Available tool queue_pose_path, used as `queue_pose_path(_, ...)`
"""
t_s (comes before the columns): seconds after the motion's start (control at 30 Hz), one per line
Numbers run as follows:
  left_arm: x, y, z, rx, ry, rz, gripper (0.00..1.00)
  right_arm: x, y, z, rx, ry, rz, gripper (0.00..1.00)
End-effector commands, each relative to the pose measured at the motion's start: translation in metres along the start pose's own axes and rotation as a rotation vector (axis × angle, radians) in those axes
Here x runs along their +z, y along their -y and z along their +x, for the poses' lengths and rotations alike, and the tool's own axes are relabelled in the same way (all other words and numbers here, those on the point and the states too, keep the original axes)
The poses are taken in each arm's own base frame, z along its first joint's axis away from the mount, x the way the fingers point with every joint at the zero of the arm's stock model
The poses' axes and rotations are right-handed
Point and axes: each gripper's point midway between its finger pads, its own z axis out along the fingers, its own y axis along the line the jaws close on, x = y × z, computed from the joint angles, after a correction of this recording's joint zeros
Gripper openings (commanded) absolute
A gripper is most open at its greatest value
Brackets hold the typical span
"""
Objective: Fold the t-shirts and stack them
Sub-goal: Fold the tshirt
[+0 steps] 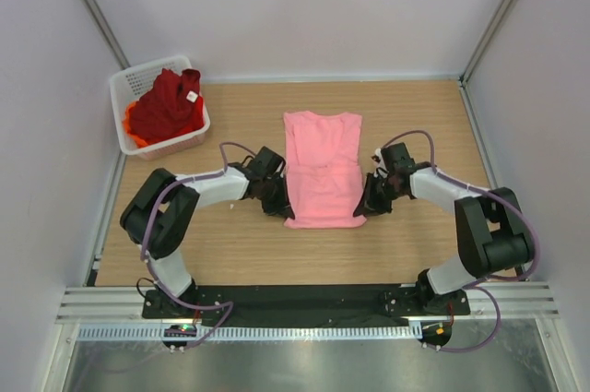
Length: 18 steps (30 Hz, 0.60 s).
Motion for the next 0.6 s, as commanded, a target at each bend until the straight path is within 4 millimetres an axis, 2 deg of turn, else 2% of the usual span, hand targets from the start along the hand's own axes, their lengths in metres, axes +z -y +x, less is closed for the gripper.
queue_pose_path(0.0,-0.011,-0.024,0.03,0.003,-0.029,-0.118,0.0,-0.019,-0.013,0.011,-0.003,0.034,-0.027,0.01)
queue_pose_path(0.17,-0.027,-0.017,0.05,-0.011,-0.038,-0.107,0.0,-0.034,-0.022,0.033,0.026,0.029,-0.054,0.01)
queue_pose_path(0.3,-0.049,-0.006,0.048,-0.01,-0.006,-0.096,0.0,-0.048,-0.027,0.038,0.046,0.047,-0.062,0.01)
queue_pose_path(0.4,-0.062,0.004,0.041,0.0,-0.001,-0.107,0.0,-0.054,-0.031,0.033,0.044,0.052,-0.062,0.01)
queue_pose_path(0.5,-0.075,0.018,0.027,0.03,0.022,-0.114,0.0,-0.059,-0.038,0.022,0.031,0.059,-0.052,0.01)
queue_pose_path(0.53,-0.078,0.02,0.022,0.037,0.032,-0.121,0.0,-0.064,-0.045,0.012,0.019,0.079,-0.06,0.01)
queue_pose_path(0.57,-0.08,0.019,0.016,0.04,0.038,-0.127,0.0,-0.062,-0.044,0.008,0.014,0.072,-0.043,0.01)
